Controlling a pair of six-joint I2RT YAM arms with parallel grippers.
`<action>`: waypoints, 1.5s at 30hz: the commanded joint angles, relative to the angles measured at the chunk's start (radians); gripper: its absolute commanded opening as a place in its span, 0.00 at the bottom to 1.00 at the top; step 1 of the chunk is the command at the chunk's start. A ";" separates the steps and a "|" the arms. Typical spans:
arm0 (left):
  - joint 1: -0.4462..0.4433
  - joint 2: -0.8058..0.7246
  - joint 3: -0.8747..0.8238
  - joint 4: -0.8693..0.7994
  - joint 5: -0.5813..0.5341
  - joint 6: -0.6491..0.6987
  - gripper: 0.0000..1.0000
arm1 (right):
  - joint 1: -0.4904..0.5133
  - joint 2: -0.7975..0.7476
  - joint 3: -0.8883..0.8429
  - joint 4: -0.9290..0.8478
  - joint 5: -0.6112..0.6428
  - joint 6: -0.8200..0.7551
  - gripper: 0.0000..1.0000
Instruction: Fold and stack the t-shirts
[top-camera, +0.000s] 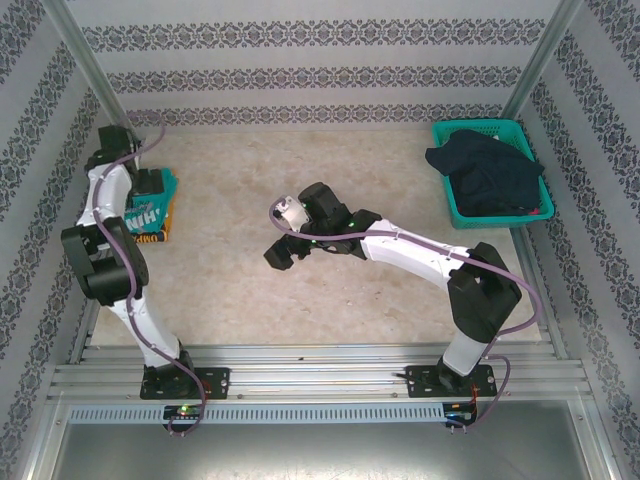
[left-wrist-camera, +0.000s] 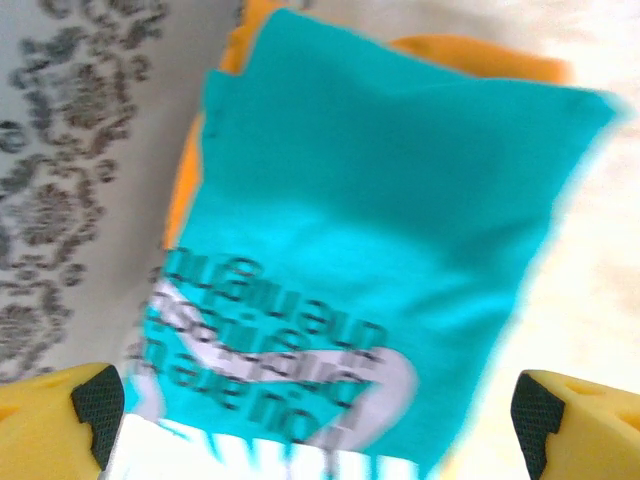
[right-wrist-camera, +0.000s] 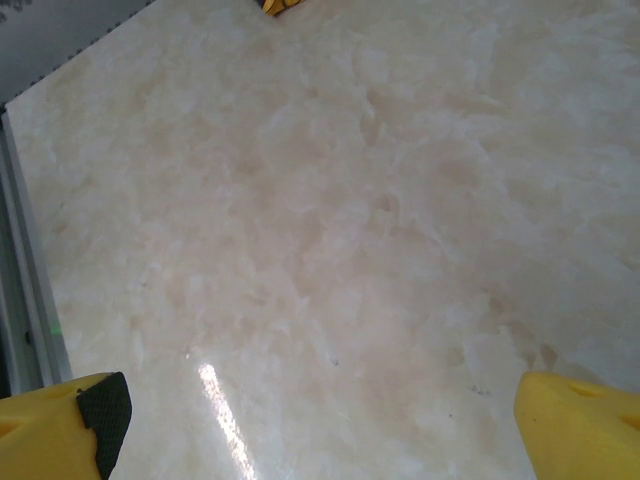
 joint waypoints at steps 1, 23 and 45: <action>-0.079 -0.110 -0.120 0.122 0.068 -0.091 1.00 | -0.019 -0.055 -0.061 0.100 0.078 0.069 0.98; -0.287 -0.786 -1.193 0.942 0.061 -0.179 1.00 | -0.595 -0.649 -0.827 0.539 0.566 0.106 0.98; -0.280 -0.294 -1.252 1.636 0.132 -0.114 1.00 | -0.806 -0.218 -0.866 1.037 0.345 -0.027 0.98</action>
